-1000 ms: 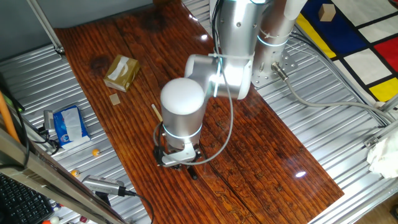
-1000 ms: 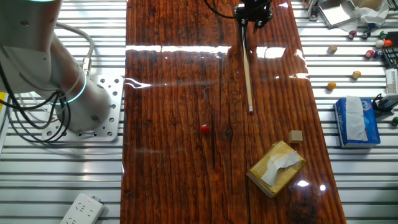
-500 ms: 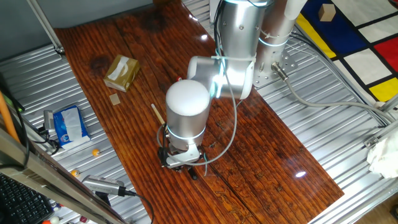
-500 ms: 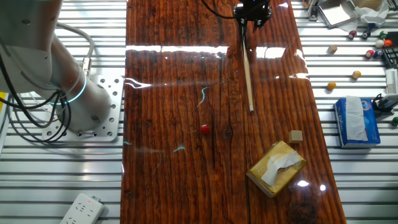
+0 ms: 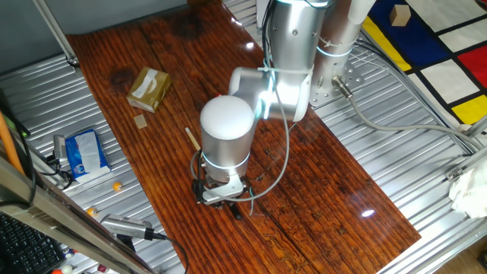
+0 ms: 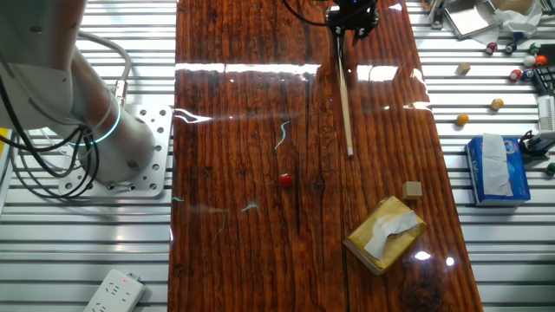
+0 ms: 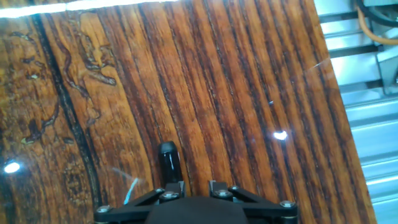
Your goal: Hit the pool ball
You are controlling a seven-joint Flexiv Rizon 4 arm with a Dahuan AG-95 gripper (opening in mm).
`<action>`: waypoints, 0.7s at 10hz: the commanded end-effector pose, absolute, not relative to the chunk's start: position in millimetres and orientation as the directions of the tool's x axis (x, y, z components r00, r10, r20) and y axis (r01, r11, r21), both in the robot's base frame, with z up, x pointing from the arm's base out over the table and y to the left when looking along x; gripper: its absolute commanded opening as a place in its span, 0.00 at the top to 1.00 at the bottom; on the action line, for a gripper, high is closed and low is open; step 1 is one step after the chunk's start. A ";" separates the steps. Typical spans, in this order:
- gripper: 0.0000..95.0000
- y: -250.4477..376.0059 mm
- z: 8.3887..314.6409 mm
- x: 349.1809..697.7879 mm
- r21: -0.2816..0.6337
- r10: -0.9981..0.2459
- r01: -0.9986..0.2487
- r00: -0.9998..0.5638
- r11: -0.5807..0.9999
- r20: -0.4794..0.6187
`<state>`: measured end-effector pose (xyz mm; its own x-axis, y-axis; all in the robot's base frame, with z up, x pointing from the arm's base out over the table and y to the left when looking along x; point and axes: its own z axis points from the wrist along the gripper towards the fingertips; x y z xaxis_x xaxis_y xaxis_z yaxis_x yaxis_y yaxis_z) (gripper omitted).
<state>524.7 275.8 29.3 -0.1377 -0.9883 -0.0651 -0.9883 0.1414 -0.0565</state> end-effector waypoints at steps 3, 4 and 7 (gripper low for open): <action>0.80 273.8 29.1 516.4 -0.046 -0.990 -0.991 -0.119 0.123 -0.079; 0.80 274.0 28.3 516.2 -0.047 -0.990 -0.991 -0.123 0.127 -0.075; 0.80 275.4 22.1 514.8 -0.041 -0.989 -0.990 -0.129 0.132 -0.072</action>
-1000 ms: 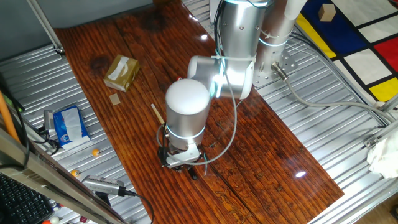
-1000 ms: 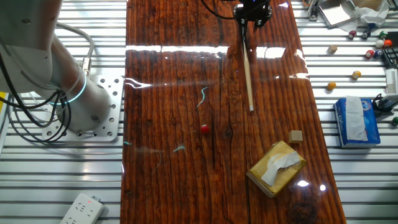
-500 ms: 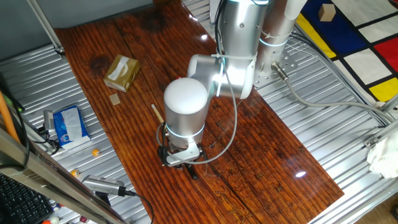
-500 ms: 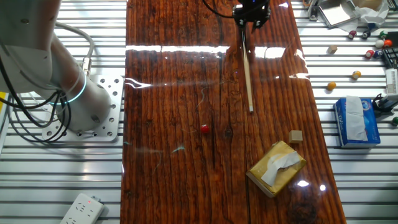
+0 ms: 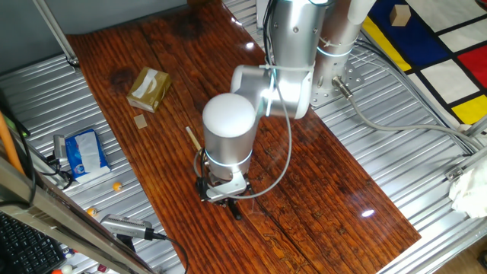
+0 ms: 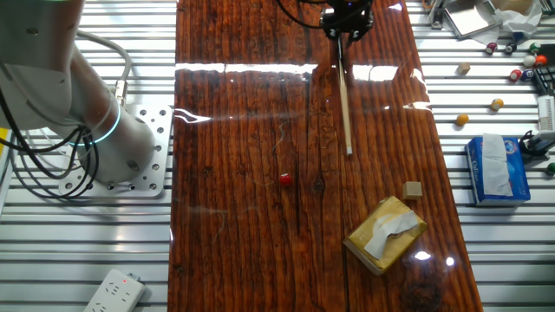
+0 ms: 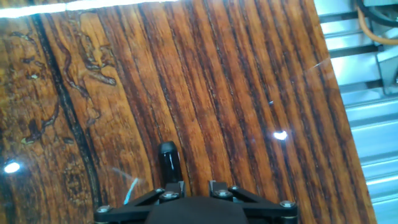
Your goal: Hit the pool ball
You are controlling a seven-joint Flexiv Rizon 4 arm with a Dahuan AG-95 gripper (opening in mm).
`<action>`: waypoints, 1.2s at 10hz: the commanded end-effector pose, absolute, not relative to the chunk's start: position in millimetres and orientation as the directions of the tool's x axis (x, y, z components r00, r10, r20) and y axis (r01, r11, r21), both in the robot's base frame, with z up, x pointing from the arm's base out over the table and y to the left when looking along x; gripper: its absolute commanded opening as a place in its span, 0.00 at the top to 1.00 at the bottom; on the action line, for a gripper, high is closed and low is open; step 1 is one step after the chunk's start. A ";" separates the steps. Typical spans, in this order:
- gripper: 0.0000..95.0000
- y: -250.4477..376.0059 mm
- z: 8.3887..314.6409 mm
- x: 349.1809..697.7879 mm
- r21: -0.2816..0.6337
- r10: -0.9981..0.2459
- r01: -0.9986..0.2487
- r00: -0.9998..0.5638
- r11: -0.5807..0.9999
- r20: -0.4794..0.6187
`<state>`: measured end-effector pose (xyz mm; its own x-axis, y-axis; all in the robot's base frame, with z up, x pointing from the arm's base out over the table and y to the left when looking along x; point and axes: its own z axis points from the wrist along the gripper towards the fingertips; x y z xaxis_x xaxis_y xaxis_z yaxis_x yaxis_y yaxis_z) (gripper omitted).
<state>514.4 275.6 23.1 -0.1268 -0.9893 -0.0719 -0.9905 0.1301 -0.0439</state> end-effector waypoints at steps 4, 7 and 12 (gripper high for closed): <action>0.80 277.3 14.6 512.9 -0.057 -0.988 -0.988 -0.137 0.141 -0.075; 1.00 278.3 10.9 511.9 -0.060 -0.985 -0.985 -0.156 0.161 -0.078; 1.00 274.9 24.7 515.0 -0.068 -0.981 -0.978 -0.192 0.195 -0.038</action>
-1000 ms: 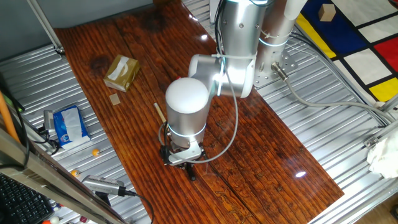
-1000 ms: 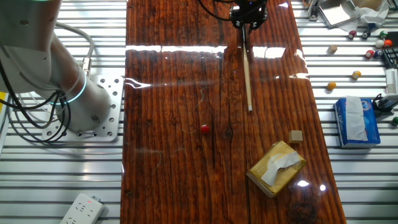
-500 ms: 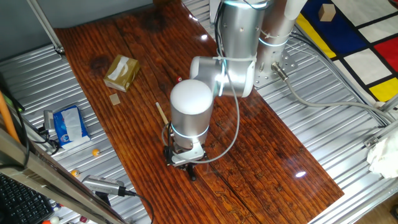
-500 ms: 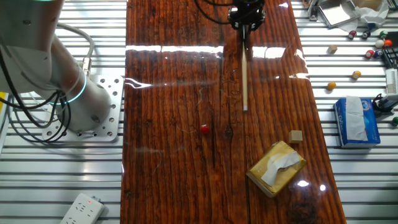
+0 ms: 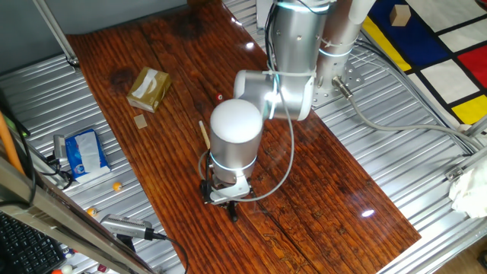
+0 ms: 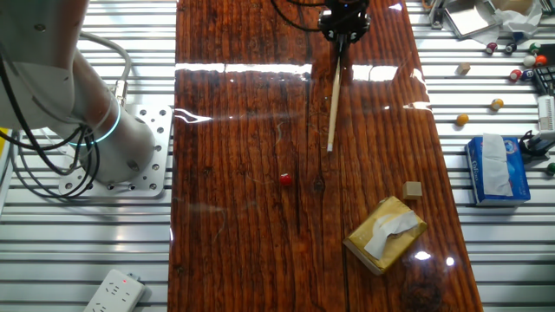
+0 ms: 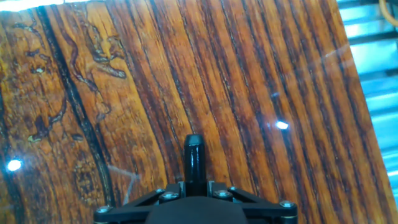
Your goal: Hit the pool ball
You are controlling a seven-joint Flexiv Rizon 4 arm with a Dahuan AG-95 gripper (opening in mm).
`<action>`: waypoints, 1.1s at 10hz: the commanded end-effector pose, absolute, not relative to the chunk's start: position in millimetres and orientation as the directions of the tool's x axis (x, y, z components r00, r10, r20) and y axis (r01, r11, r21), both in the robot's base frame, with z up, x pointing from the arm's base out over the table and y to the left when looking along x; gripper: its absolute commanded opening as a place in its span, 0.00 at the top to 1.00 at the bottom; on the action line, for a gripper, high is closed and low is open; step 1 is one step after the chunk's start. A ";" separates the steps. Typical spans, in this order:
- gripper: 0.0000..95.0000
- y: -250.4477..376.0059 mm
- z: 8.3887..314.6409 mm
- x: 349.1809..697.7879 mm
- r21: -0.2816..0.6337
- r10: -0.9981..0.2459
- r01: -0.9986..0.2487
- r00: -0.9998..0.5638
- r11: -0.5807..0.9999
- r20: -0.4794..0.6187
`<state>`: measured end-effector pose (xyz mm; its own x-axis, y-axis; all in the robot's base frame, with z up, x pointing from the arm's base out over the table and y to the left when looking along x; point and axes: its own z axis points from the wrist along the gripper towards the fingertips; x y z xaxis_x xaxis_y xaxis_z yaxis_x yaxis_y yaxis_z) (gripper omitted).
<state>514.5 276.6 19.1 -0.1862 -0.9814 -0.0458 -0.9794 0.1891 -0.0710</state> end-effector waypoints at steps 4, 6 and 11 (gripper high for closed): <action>1.00 271.8 33.3 516.1 -0.067 -0.974 -0.972 -0.224 0.226 -0.033; 1.00 270.8 33.6 515.1 -0.064 -0.965 -0.963 -0.259 0.261 -0.038; 1.00 265.4 44.3 515.6 -0.051 -0.929 -0.929 -0.360 0.365 -0.088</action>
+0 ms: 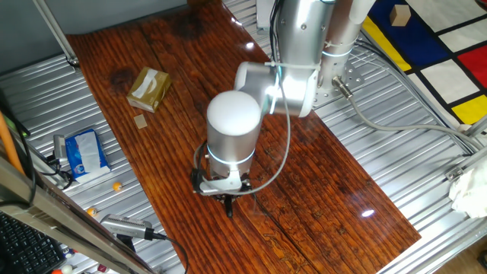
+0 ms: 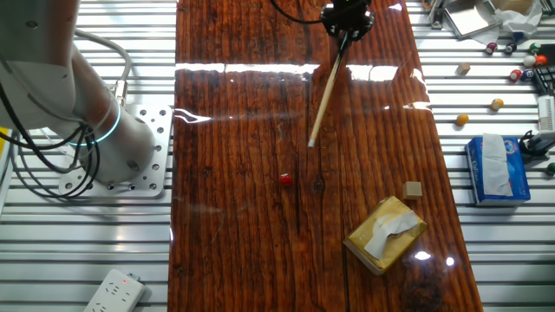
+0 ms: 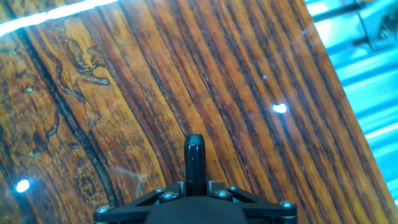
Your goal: Hit the pool ball
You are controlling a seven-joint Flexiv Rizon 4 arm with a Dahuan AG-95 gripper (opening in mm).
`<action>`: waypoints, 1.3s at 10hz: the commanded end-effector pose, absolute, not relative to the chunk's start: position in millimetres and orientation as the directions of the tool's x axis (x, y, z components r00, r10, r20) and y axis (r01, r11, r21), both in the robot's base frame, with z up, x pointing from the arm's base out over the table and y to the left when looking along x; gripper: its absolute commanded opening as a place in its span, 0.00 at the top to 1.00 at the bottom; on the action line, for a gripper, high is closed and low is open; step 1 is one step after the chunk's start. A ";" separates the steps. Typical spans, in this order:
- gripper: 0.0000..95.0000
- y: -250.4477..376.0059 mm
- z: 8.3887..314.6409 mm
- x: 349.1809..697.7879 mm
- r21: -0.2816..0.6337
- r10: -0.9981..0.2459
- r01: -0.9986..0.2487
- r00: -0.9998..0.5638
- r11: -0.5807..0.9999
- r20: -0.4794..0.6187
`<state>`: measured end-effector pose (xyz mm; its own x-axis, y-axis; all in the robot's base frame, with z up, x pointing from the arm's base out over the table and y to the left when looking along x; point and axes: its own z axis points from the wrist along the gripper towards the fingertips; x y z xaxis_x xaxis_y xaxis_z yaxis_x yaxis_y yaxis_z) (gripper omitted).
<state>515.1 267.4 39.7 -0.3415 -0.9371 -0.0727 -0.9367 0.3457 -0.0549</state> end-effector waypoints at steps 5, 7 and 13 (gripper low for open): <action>1.00 263.5 46.2 514.9 -0.061 -0.929 -0.929 -0.361 0.366 -0.083; 1.00 262.6 46.3 513.8 -0.069 -0.918 -0.919 -0.379 0.388 -0.117; 1.00 259.9 51.3 513.3 -0.063 -0.904 -0.909 -0.400 0.413 -0.150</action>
<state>512.9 259.7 50.6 -0.4005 -0.9042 -0.1485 -0.9089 0.4125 -0.0604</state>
